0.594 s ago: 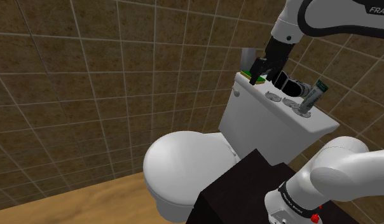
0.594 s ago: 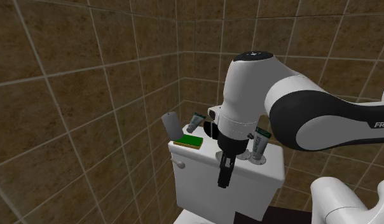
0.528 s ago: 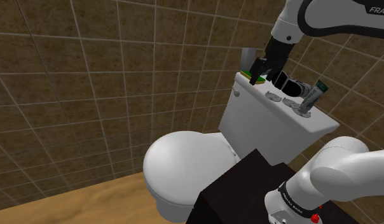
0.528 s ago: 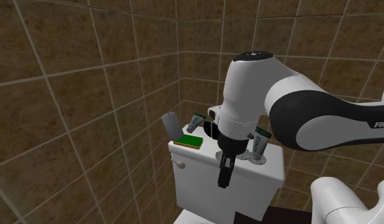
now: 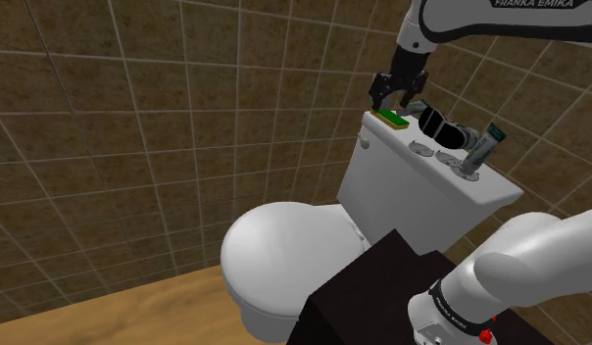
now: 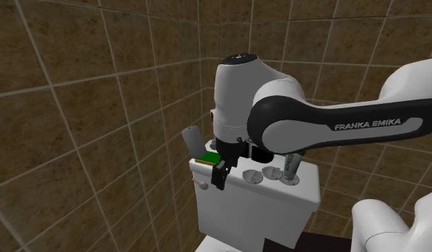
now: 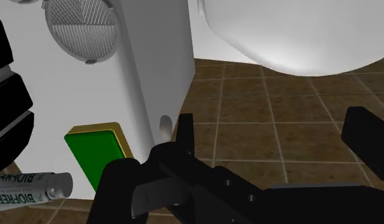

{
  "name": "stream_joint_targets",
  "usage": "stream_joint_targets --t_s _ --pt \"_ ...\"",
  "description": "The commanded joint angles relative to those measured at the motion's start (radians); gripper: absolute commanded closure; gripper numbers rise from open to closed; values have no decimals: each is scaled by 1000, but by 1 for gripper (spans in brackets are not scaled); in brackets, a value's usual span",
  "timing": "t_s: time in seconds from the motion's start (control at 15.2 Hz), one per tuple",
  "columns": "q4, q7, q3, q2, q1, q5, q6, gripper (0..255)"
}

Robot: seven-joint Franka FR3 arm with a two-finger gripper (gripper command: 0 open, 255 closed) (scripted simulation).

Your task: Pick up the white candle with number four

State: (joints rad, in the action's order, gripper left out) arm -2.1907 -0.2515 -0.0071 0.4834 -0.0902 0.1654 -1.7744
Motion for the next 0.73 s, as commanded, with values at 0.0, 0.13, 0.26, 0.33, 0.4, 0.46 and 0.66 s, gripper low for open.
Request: stream_joint_targets --t_s 0.0,0.13,0.26,0.33,0.4,0.46,0.66 --pt "66 -32 0 -76 -20 22 -9 0" --pt "134 -61 -3 -146 -39 45 -10 0" --pt "205 -89 -7 -214 -56 66 -6 0" --pt "242 -102 -10 -249 -64 77 -2 0" --pt "281 -115 -13 -283 -72 88 3 0" --pt "320 -127 -16 -317 -79 98 9 0" --pt "446 -162 -28 -420 -99 126 33 0"
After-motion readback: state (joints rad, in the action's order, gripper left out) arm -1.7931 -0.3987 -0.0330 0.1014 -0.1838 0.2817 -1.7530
